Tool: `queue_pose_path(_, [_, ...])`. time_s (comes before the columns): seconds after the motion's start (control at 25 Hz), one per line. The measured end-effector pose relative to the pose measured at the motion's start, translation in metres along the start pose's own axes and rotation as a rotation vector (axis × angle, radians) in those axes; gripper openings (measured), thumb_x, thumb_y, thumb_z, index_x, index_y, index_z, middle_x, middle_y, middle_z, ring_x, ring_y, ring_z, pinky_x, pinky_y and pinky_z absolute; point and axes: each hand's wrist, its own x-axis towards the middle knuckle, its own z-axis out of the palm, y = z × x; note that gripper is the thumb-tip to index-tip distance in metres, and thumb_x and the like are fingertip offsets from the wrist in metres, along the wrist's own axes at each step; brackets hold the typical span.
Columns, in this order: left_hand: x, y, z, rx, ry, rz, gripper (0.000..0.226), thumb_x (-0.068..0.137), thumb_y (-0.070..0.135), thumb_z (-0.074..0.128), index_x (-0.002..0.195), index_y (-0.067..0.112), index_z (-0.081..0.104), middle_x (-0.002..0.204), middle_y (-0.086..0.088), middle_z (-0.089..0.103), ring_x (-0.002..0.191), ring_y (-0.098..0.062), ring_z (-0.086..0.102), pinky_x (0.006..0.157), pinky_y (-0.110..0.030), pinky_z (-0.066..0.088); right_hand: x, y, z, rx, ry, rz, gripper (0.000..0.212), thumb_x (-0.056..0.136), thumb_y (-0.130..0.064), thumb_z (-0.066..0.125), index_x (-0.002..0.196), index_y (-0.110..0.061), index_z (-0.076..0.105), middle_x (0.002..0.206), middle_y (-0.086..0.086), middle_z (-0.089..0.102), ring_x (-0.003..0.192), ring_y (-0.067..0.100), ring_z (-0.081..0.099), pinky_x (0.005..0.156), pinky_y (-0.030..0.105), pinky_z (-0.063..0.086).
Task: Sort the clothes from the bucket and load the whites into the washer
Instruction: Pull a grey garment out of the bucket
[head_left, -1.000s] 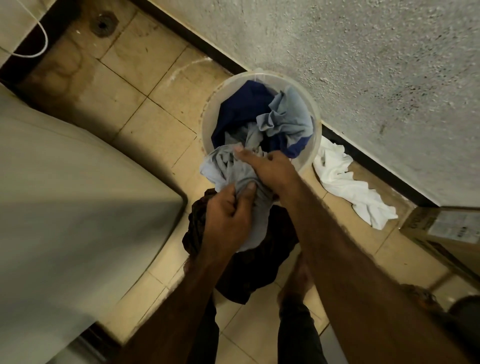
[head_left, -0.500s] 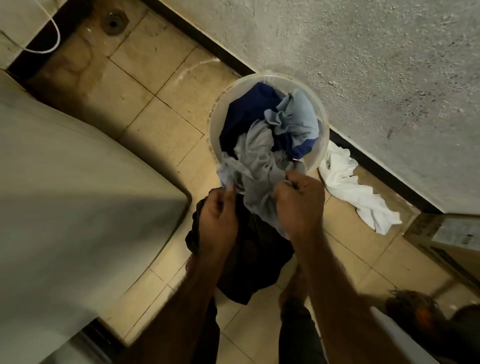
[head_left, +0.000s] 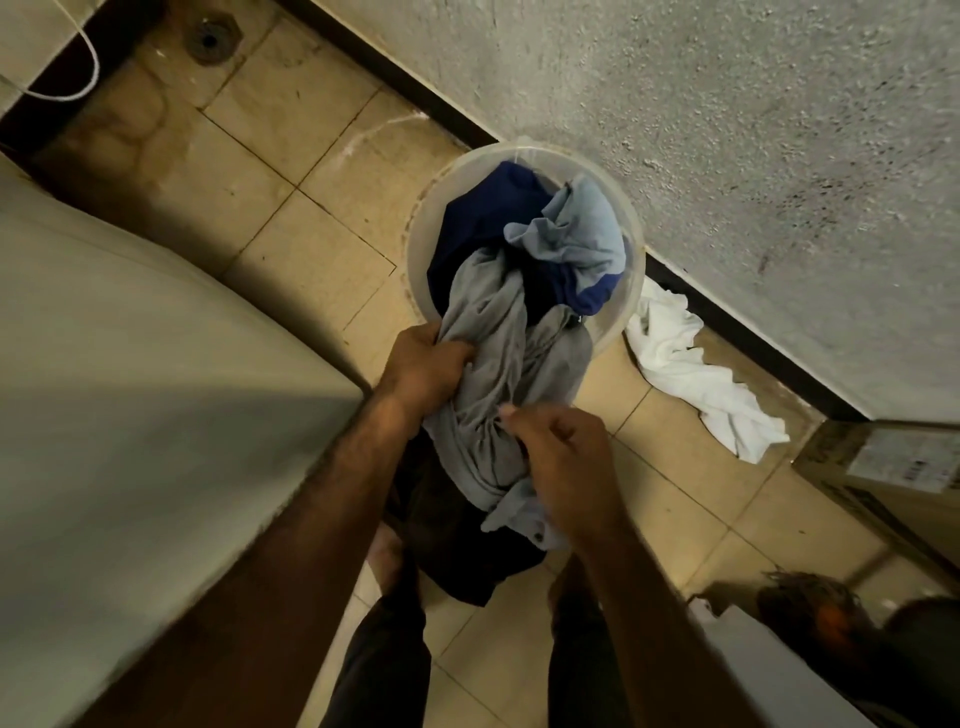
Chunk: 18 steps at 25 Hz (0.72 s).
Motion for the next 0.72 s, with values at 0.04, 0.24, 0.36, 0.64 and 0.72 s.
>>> queue_pose_path(0.04, [-0.002,0.0,0.0,-0.011,0.034,0.017,0.01,0.088,0.012,0.065,0.079,0.009,0.067,0.063,-0.006,0.062,0.056,-0.019,0.056,0.055,-0.028,0.051,0.012,-0.002,0.001,-0.071,0.084,0.062,0.035,0.09,-0.04,0.069,0.07,-0.013,0.06,0.06,-0.003,0.058,0.058,0.01,0.056,0.06,0.026,0.048])
queue_pose_path(0.24, [-0.045,-0.018,0.015,0.018,-0.091,0.294,0.036,0.1,0.018,0.053,0.072,-0.003,0.062,0.052,-0.002,0.053,0.041,-0.012,0.044,0.044,-0.024,0.036,0.084,-0.021,0.012,-0.376,0.196,0.131,0.064,0.084,-0.063,0.068,0.123,-0.012,0.061,0.102,-0.003,0.068,0.099,0.02,0.065,0.079,0.029,0.054])
queue_pose_path(0.36, [-0.078,-0.032,0.026,0.1,-0.136,0.482,0.04,0.093,0.013,0.049,0.055,0.027,0.051,0.047,0.017,0.051,0.044,-0.001,0.046,0.05,-0.016,0.036,0.113,-0.026,0.016,-0.654,0.069,0.247,0.067,0.082,-0.054,0.074,0.13,-0.009,0.055,0.128,0.011,0.064,0.118,0.031,0.061,0.09,0.036,0.05])
queue_pose_path(0.64, [-0.089,-0.068,0.023,-0.134,-0.204,0.436,0.02,0.08,0.012,0.05,0.068,-0.001,0.059,0.071,-0.01,0.062,0.065,-0.027,0.061,0.059,-0.041,0.051,0.09,-0.026,0.011,-0.518,0.196,0.082,0.038,0.088,-0.014,0.057,0.053,-0.02,0.045,0.051,-0.005,0.041,0.046,0.008,0.035,0.046,0.02,0.028])
queue_pose_path(0.72, [-0.093,-0.074,0.018,-0.22,-0.24,0.289,0.015,0.083,0.015,0.053,0.07,0.013,0.06,0.066,0.008,0.062,0.062,-0.004,0.062,0.062,-0.027,0.049,0.067,-0.023,0.009,-0.37,0.217,0.067,0.043,0.09,-0.007,0.053,0.051,-0.021,0.042,0.05,-0.005,0.039,0.047,0.008,0.033,0.045,0.015,0.026])
